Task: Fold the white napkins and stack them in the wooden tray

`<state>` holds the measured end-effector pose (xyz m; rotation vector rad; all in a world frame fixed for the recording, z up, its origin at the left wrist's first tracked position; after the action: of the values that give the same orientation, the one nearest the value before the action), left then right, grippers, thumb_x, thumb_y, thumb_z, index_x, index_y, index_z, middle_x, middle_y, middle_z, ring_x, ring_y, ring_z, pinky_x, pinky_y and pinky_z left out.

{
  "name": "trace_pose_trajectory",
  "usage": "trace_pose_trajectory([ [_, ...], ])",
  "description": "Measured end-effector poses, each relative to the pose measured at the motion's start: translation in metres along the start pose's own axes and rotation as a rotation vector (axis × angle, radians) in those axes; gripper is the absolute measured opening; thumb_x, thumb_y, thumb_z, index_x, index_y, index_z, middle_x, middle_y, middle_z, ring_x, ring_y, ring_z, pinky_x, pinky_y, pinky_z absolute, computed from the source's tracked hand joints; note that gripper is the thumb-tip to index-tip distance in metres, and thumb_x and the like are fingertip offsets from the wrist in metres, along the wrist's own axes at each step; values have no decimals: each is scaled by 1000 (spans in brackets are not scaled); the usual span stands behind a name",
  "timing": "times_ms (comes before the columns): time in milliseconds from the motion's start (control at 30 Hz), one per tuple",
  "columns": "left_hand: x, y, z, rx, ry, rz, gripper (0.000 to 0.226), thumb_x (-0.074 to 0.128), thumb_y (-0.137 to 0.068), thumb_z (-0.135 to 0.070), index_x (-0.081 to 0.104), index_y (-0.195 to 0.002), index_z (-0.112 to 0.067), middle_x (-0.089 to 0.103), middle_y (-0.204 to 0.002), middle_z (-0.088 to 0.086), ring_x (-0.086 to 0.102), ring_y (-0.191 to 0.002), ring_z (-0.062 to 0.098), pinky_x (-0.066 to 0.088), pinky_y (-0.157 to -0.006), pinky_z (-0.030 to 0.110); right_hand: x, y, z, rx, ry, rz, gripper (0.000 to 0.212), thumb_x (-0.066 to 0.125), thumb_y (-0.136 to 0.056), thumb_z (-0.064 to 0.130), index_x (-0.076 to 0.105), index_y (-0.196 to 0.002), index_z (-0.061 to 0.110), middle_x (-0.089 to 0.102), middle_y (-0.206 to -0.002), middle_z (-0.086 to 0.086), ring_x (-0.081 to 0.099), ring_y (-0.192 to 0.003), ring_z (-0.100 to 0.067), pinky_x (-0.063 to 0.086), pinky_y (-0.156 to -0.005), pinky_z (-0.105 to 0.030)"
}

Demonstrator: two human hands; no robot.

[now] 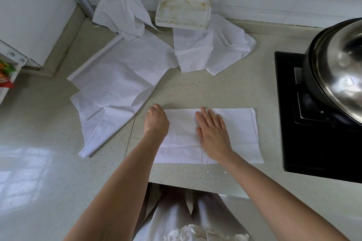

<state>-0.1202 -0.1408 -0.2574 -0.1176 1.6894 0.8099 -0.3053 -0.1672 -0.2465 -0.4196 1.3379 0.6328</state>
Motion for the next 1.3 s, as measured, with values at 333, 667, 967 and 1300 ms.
trace_pose_trajectory([
  [333, 20, 85, -44, 354, 40, -375, 47, 29, -100, -24, 39, -144, -10, 36, -151, 9, 28, -142, 29, 6, -119, 42, 19, 2, -7, 28, -19, 139, 64, -7, -91, 46, -8, -150, 21, -19, -155, 5, -13, -146, -16, -14, -116, -35],
  [667, 56, 92, -31, 322, 75, -316, 55, 17, -100, -33, 18, -151, -14, 15, -159, 3, 11, -147, 23, 5, -118, 44, 18, 37, 30, 54, -61, -61, 52, 22, -100, 28, 28, -149, 10, 21, -157, -9, 17, -146, -23, 11, -119, -40],
  [967, 61, 92, -29, 302, 14, -258, 62, -1, -96, -44, -3, -153, -18, -8, -160, 0, -11, -147, 21, -7, -119, 43, 25, 75, -5, 222, -19, -20, 57, 13, -101, 39, 13, -153, 14, 9, -160, -5, 6, -148, -21, 5, -120, -40],
  [1300, 60, 95, -33, 316, -56, -218, 60, 6, -101, -45, -14, -151, -18, -19, -158, 0, -19, -145, 20, -10, -119, 43, -2, 96, -41, 519, -145, -121, 60, 19, -101, 34, 8, -151, 4, 1, -159, -15, -2, -148, -24, -4, -120, -36],
])
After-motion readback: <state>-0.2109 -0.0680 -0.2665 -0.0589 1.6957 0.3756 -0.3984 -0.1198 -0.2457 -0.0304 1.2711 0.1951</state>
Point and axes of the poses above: each hand's wrist, its own y-axis away from the middle knuckle, its own x-axis out of the palm, z = x × y, the point moved 7 cm from there along -y, towards the middle knuckle
